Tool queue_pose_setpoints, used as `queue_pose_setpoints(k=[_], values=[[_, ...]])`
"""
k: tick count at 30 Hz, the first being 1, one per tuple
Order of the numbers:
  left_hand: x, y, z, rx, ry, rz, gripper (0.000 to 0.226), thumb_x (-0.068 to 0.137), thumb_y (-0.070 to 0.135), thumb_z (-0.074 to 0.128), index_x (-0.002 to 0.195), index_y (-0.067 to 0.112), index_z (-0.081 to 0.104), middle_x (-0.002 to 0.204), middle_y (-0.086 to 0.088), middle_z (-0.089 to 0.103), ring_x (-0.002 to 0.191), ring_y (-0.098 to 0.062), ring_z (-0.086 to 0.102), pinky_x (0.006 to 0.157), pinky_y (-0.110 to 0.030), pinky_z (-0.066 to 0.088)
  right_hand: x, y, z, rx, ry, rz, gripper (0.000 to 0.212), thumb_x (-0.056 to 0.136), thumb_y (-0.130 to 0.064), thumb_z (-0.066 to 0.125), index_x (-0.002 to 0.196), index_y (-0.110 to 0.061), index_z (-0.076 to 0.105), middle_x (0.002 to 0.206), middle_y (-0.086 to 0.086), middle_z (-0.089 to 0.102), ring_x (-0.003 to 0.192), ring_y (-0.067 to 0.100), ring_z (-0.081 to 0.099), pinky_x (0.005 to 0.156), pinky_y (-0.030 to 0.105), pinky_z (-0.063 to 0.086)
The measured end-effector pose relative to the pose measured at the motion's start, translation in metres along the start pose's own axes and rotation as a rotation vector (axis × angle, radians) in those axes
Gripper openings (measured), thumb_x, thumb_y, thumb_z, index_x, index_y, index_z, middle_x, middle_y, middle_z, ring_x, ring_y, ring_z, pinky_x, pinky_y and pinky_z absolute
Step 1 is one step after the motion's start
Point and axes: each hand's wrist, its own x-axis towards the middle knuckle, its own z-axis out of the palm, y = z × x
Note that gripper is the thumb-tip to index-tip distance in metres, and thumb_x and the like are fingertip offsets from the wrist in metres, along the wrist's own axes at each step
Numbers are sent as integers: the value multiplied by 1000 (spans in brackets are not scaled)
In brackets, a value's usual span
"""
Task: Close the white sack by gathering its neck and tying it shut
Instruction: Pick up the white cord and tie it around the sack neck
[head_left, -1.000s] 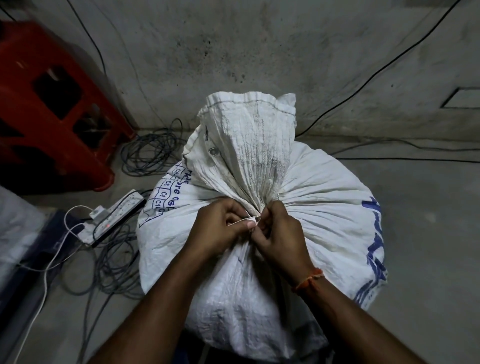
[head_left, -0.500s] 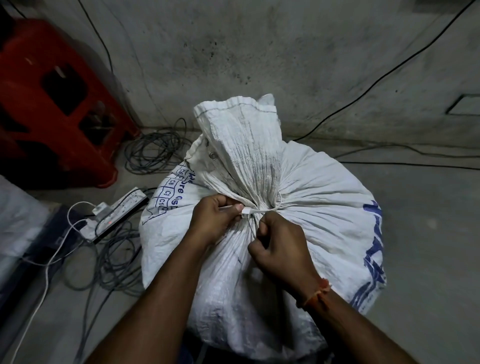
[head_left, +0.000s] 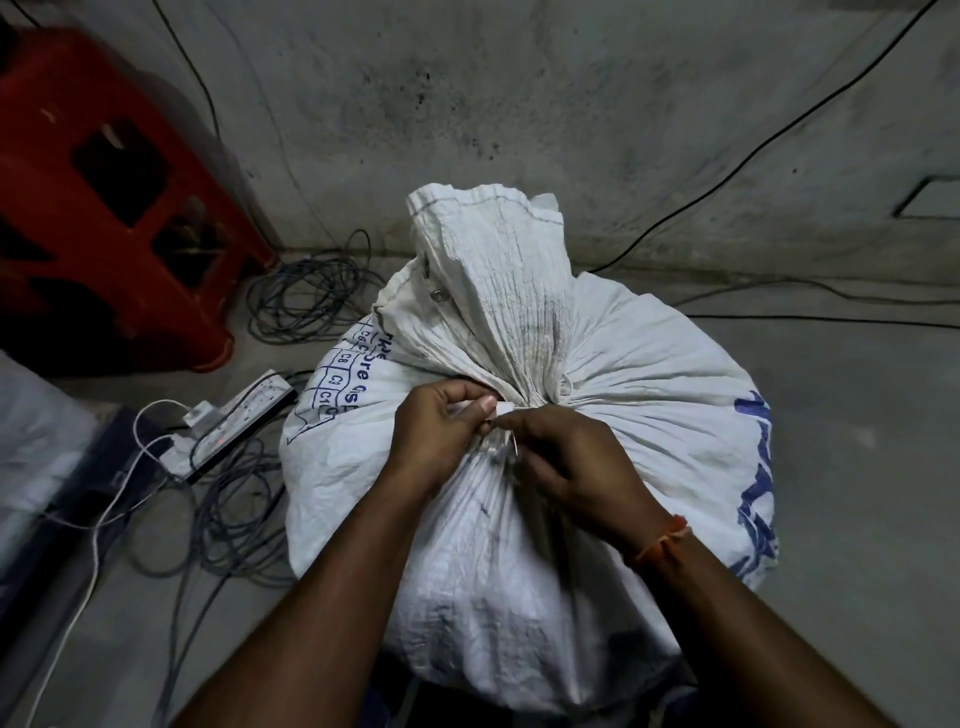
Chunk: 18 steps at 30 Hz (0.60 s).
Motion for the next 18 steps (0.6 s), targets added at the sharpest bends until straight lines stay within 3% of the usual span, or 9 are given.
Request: queue_pose_setpoints(k=[6, 10, 15, 18], values=[[-1, 0, 1, 56, 43, 33, 8, 92, 13, 71, 91, 9, 79, 72, -7, 76, 64, -10, 66, 65, -18, 51, 6, 0, 1, -64, 30, -121, 9, 88, -15, 71, 93, -10, 77, 86, 7, 71, 85, 26, 66, 75, 34, 47], [-2, -1, 2, 110, 103, 64, 10, 91, 14, 72, 86, 9, 78, 74, -12, 78, 63, -11, 66, 62, -21, 50, 3, -6, -2, -91, -27, -183, 9, 88, -12, 71, 87, -5, 75, 84, 11, 70, 84, 32, 66, 74, 40, 51], [-2, 2, 8, 135, 147, 154, 10, 91, 15, 72, 86, 11, 79, 71, -5, 77, 58, -1, 64, 61, -18, 50, -4, -9, -12, -107, 19, -230, 8, 88, -13, 72, 85, -7, 76, 82, 7, 70, 81, 27, 67, 72, 32, 49], [1, 1, 10, 53, 102, 159, 9, 93, 13, 71, 89, 9, 78, 79, -8, 78, 68, -7, 68, 68, -28, 56, -4, -6, -16, -97, 42, -251, 5, 87, -12, 75, 85, -8, 76, 79, 6, 67, 78, 24, 65, 70, 30, 47]])
